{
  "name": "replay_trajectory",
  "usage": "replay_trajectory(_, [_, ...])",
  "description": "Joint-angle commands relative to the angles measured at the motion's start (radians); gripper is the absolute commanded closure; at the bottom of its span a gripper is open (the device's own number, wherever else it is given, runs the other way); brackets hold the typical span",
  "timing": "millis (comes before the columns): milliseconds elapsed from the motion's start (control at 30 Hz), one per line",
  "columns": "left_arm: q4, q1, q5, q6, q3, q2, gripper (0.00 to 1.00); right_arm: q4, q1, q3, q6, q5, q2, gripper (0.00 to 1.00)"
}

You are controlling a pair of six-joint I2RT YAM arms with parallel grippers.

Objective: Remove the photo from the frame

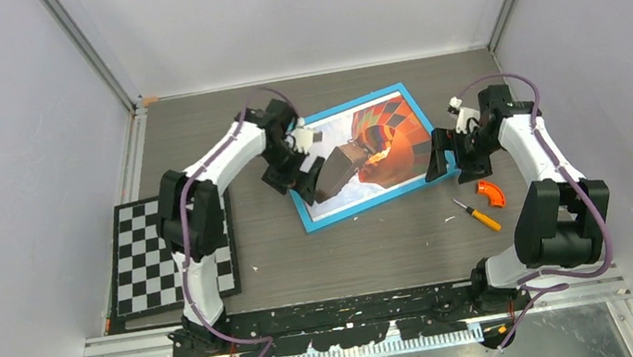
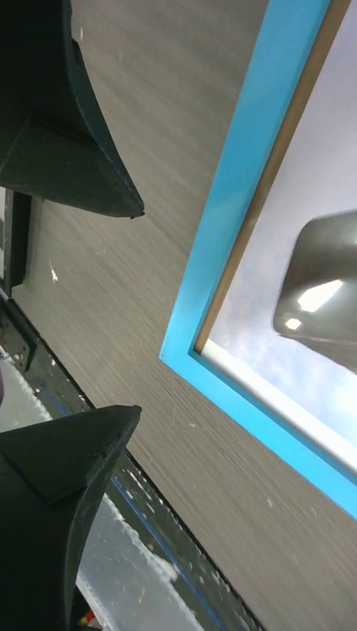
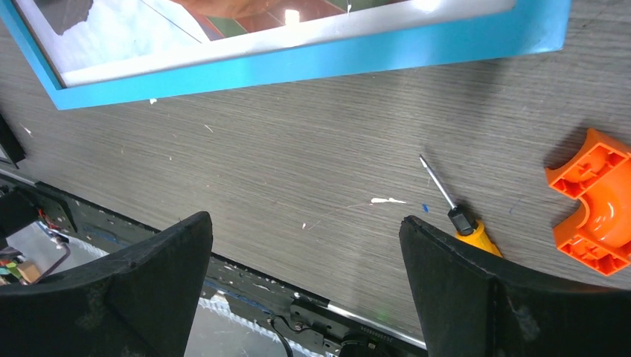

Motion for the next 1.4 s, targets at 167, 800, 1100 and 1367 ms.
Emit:
replay_trajectory(167, [0.006,0.171,0.115,0.140,0.362,0.047,0.00,-0.011,0.000,-0.026,-0.027,-0.006,-0.062,0.00])
replay_trajectory(800, [0.260,0.256,0.084,-0.030,0.849,0.513,0.00,-0.151,0.139,-0.019,-0.231,0.337,0.059,0.00])
replay_trajectory(1100, [0.295,0.253,0.075,-0.017,0.877,0.612,0.00,-0.069,0.225,0.032,-0.167,0.341,0.179,0.00])
replay_trajectory(1367, [0.177,0.237,0.104,0.087,0.793,0.568,0.10,-0.007,0.265,0.115,-0.147,0.341,0.310,0.01])
